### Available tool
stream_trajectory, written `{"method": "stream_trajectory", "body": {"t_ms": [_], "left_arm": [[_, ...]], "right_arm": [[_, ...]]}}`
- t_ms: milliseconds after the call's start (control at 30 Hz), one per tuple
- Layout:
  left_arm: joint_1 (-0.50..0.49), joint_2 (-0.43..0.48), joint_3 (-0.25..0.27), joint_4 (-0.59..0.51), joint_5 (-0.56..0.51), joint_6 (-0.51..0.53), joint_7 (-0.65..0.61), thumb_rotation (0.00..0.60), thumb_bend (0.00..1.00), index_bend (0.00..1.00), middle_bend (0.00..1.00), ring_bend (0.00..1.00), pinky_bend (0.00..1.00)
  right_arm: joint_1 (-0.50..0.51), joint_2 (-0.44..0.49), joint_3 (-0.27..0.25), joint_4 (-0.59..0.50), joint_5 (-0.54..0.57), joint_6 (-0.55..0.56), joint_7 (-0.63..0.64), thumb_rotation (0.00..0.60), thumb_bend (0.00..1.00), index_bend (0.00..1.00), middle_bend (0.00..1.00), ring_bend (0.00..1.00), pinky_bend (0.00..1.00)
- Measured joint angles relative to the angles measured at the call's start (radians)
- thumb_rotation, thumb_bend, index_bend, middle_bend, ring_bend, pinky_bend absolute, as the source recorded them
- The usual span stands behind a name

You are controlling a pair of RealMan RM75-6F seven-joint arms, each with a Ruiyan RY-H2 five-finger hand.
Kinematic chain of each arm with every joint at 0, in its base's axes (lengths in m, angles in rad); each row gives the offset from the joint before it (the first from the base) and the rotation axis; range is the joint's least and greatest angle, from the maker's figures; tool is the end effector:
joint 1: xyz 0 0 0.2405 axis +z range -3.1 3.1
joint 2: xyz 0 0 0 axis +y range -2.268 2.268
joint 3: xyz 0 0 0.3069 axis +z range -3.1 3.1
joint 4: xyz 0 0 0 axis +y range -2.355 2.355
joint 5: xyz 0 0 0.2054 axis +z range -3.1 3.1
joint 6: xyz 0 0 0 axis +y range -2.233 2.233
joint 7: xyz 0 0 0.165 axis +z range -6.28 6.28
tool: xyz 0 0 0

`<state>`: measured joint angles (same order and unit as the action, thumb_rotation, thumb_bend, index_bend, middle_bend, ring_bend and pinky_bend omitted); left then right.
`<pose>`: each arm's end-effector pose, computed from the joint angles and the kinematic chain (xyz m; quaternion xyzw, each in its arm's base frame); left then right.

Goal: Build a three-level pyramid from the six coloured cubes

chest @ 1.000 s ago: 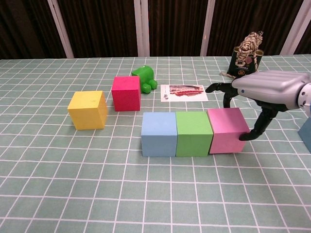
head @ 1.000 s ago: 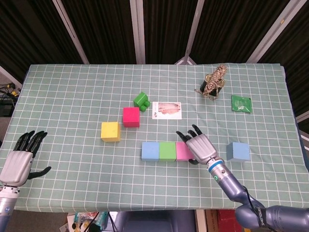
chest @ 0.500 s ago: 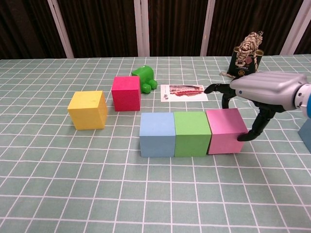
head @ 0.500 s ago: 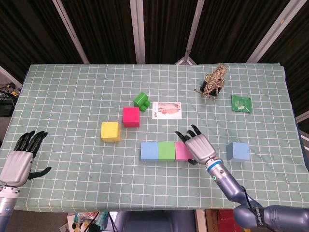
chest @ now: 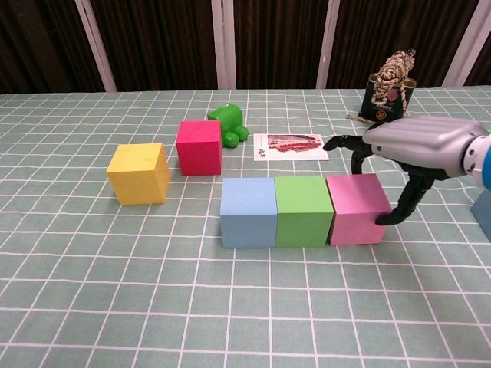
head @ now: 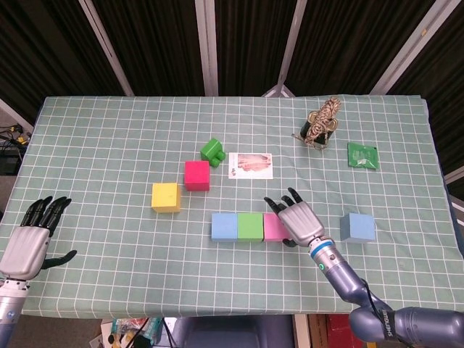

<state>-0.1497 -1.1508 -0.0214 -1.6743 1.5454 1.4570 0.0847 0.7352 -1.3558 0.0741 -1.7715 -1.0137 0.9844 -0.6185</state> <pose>-0.3234 0.2193 0.1572 -0.6323 -0.3748 -0.4016 0.5462 -0.1847 -0.3544 0.0196 0.8006 -0.3258 0.2820 0.4164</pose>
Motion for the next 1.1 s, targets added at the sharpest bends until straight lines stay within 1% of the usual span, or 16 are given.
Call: {"method": "stream_trajectory", "body": {"t_ms": [233,600,867,1100], "left_arm": [[0.001,0.000,0.000,0.000,0.002,0.001,0.000,0.600,0.09,0.00,0.06,0.00,0.04],[0.001,0.000,0.000,0.001,0.003,0.001,0.000,0.600,0.09,0.00,0.06,0.00,0.04],[0.001,0.000,-0.001,0.002,0.003,0.002,-0.001,0.600,0.09,0.00,0.06,0.00,0.03],[0.001,0.001,-0.001,0.002,0.003,0.001,-0.001,0.600,0.09,0.00,0.06,0.00,0.03]], "right_arm": [[0.002,-0.002,-0.005,0.001,0.009,0.001,-0.001,0.600,0.24,0.00,0.42,0.18,0.00],[0.005,0.001,-0.006,-0.002,0.020,0.009,-0.003,0.600,0.24,0.00,0.35,0.15,0.00],[0.008,0.002,-0.012,-0.007,0.029,0.010,-0.009,0.600,0.24,0.00,0.35,0.14,0.00],[0.011,0.001,-0.016,-0.010,0.041,0.013,-0.017,0.600,0.24,0.00,0.30,0.10,0.00]]}}
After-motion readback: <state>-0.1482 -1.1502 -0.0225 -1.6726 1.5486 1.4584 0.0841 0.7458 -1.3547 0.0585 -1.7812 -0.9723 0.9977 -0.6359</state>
